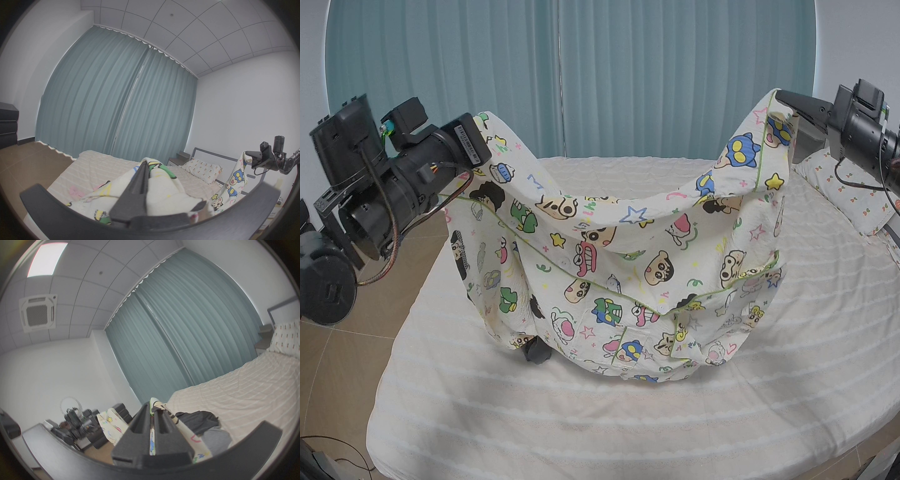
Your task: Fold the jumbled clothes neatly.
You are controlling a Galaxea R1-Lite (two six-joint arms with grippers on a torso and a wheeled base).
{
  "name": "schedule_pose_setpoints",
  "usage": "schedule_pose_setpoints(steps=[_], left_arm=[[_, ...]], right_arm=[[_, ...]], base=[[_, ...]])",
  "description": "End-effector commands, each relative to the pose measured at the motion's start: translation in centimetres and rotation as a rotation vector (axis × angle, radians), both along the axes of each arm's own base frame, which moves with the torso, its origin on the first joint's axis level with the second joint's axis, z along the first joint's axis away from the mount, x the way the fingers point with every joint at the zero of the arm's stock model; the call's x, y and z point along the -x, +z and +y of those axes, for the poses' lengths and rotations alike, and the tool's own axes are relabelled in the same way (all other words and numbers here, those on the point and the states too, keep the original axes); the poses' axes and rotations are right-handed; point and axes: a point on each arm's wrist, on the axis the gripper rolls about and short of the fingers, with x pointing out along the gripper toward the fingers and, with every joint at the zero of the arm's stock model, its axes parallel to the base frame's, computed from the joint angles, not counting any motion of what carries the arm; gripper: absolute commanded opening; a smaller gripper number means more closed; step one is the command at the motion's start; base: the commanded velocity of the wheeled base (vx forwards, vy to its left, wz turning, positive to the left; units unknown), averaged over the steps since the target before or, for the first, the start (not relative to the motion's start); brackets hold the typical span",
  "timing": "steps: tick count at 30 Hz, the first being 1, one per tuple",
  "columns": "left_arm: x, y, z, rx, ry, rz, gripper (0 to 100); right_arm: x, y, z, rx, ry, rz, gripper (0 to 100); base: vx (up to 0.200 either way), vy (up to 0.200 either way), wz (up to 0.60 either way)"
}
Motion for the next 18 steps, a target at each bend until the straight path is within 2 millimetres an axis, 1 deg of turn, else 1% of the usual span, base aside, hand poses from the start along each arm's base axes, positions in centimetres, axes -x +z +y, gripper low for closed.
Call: schedule_pose_setpoints(steps=[1, 5, 6, 9, 10, 11, 12, 13, 15, 18], left_arm=[[-2.3, -1.5, -0.7, 0.057, 0.001, 0.066, 0], [-2.2, -2.0, -0.6, 0.129, -0.012, 0.115, 0], [-2.1, -2.3, -0.6, 0.141, -0.014, 0.145, 0], [-0.7, -2.6, -0.2, 0.159, -0.023, 0.201, 0], [0.2, -3.1, 0.0, 0.15, -0.032, 0.241, 0], [0.5, -3.4, 0.1, 0.143, -0.034, 0.259, 0], [1.1, -4.2, 0.0, 0.125, -0.042, 0.296, 0], [1.3, -4.6, -0.1, 0.117, -0.045, 0.313, 0], [1.6, -5.5, -0.1, 0.103, -0.045, 0.342, 0], [1.7, -6.3, 0.0, 0.093, -0.041, 0.367, 0]], right_arm=[[-2.5, -1.4, 1.8, -0.014, 0.026, 0.066, 0], [-2.6, -2.4, 1.6, -0.016, 0.014, 0.095, 0], [-2.6, -2.7, 1.5, -0.018, 0.01, 0.098, 0], [-1.7, -3.6, 1.4, -0.019, 0.015, 0.125, 0], [-0.9, -4.3, 1.2, -0.008, 0.026, 0.146, 0], [-0.6, -4.6, 1.2, -0.002, 0.029, 0.157, 0], [-0.3, -5.5, 1.5, 0.011, 0.049, 0.183, 0], [-0.1, -6.0, 1.7, 0.017, 0.058, 0.194, 0], [-0.3, -6.8, 1.8, 0.024, 0.057, 0.221, 0], [-0.6, -7.2, 1.8, 0.021, 0.053, 0.236, 0]], base=[[0.0, 0.0, 0.0], [0.0, 0.0, 0.0], [0.0, 0.0, 0.0], [0.0, 0.0, 0.0], [0.0, 0.0, 0.0], [0.0, 0.0, 0.0], [0.0, 0.0, 0.0], [0.0, 0.0, 0.0], [0.0, 0.0, 0.0], [0.0, 0.0, 0.0]])
